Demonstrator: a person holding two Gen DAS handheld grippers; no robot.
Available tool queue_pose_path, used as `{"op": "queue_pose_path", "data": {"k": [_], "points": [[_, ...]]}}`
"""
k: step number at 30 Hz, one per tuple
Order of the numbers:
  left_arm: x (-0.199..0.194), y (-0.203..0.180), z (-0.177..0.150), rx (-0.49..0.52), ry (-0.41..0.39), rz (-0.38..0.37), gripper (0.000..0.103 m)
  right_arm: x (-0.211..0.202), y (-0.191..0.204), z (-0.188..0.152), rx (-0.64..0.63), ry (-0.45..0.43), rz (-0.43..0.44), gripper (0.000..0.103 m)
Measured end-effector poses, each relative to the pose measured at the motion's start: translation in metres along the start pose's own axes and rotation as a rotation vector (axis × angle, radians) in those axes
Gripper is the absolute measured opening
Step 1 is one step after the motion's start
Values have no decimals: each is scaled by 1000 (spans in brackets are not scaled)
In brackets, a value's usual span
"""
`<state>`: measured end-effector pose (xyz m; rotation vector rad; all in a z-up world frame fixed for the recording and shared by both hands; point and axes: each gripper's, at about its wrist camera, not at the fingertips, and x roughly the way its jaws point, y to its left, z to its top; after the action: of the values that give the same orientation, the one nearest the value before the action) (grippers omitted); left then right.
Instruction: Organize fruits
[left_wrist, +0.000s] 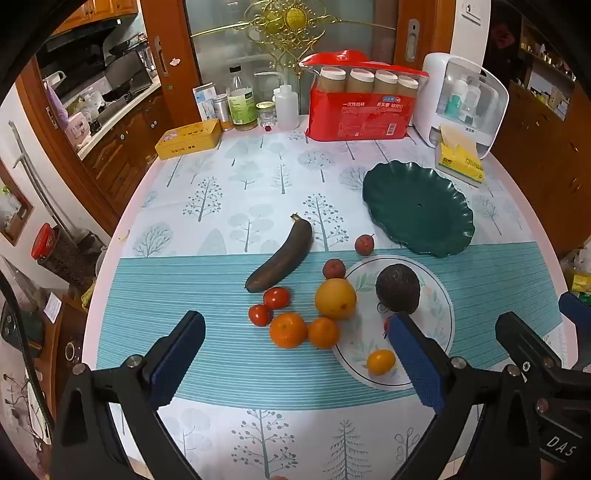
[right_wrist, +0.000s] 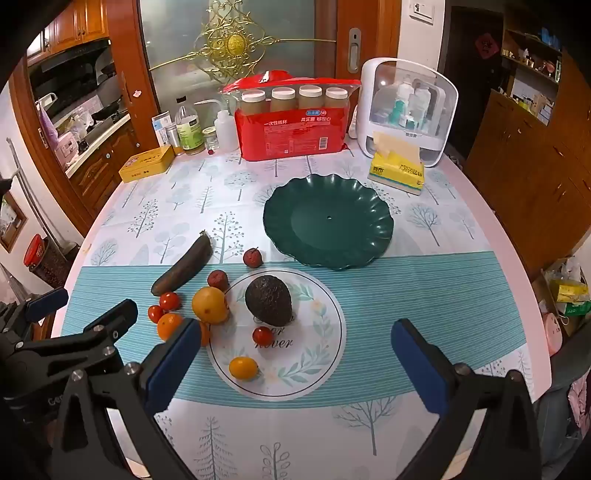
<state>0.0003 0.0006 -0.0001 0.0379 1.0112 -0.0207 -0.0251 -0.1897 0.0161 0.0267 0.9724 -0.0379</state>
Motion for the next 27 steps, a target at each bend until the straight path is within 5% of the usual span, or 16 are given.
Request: {"op": "queue_pose_path", "data": {"k": [27], "points": [[-12,-9,4,11,-59,5,98,-8,-5,6,-9,-34,20,103]]}}
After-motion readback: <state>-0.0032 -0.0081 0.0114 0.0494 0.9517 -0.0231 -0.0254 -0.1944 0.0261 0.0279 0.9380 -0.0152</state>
